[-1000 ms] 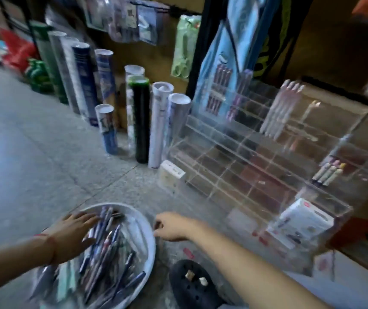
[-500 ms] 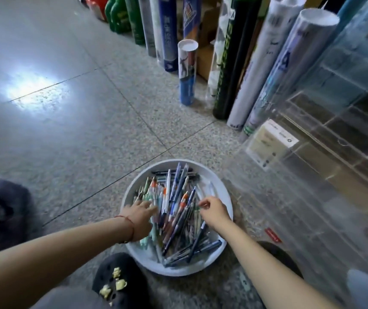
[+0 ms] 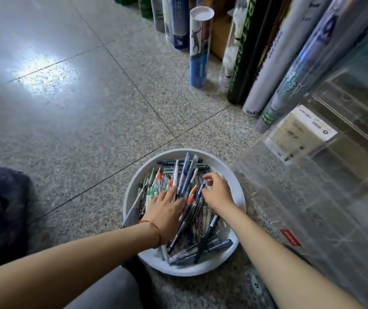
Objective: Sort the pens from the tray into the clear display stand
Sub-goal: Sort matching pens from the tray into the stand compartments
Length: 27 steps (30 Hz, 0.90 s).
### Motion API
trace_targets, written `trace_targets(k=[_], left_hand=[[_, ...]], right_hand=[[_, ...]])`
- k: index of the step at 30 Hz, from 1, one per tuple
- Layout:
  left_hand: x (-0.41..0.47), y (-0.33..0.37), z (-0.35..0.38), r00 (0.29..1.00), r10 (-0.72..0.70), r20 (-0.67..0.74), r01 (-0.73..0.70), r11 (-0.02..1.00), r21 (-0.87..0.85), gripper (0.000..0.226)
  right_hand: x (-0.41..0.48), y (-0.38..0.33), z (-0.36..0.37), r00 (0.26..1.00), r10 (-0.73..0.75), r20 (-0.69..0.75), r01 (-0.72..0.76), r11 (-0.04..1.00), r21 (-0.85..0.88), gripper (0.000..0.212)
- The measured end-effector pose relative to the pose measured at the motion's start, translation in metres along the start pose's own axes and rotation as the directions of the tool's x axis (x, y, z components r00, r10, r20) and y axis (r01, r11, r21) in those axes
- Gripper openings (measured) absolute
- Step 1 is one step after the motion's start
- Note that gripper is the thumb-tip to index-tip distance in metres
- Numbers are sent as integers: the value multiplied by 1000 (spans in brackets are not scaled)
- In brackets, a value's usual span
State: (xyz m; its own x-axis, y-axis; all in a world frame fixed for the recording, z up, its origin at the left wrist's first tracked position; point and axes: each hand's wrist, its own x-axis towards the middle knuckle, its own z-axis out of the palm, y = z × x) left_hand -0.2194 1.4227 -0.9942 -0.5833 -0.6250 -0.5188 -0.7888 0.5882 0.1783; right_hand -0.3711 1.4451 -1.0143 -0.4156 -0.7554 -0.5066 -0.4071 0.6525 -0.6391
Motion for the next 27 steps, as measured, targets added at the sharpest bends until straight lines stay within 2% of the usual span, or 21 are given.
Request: trace_targets(k=[4, 7, 15, 19, 25, 27], left_hand=[[4, -5, -2, 999, -35, 17, 35, 999, -19, 54], [0, -11, -1, 999, -32, 23, 33, 999, -32, 53], [-3, -5, 10, 999, -15, 34, 15, 1000, -7, 62], [-7, 5, 24, 997, -66, 42, 67, 998, -12, 67], [-5, 4, 32, 995, -97, 36, 97, 995, -10, 69], [-4, 6, 34, 995, -100, 27, 100, 995, -2, 70]], right_hand=[[6, -3, 2, 994, -104, 17, 106, 985, -136, 24], [12, -7, 3, 984, -148, 95, 171, 930, -324, 26], [9, -21, 4, 952, -128, 276, 281, 717, -638, 52], [7, -22, -1, 920, -108, 377, 356, 633, -687, 55], [7, -20, -6, 879, -194, 435, 467, 530, -708, 52], [9, -21, -9, 863, -211, 459, 501, 467, -729, 52]])
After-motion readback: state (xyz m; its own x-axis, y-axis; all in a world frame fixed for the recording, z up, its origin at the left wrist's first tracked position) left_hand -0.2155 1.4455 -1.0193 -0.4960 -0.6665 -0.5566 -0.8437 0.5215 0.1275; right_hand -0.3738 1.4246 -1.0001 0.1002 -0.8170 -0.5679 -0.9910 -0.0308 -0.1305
